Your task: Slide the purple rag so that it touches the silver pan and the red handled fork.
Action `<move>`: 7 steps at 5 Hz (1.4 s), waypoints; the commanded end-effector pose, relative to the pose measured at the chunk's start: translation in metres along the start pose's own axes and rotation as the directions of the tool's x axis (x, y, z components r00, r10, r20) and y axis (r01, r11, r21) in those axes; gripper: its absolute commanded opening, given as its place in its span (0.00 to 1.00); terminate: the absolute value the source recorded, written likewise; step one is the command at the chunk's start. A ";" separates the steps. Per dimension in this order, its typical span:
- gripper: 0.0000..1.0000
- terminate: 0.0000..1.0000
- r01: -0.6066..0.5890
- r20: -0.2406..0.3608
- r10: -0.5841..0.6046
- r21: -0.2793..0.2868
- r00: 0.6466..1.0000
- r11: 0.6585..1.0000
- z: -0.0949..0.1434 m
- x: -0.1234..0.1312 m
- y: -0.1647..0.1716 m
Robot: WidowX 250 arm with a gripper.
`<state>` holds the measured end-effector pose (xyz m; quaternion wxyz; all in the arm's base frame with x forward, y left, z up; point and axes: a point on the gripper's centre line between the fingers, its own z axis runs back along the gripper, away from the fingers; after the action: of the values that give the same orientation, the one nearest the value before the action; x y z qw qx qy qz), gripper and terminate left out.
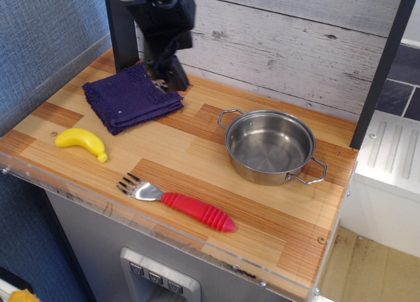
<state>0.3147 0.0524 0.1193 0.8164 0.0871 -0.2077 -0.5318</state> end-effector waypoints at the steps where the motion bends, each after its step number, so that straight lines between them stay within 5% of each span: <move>1: 1.00 0.00 -0.111 -0.105 0.111 0.007 0.988 0.994 0.009 -0.046 0.036; 4: 1.00 0.00 -0.188 -0.247 0.164 -0.073 0.955 0.980 -0.021 -0.093 0.051; 7: 1.00 0.00 -0.217 -0.291 0.182 -0.093 0.939 0.972 -0.080 -0.064 0.049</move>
<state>0.3642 0.1242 0.0286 0.8958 0.0687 -0.0438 -0.4370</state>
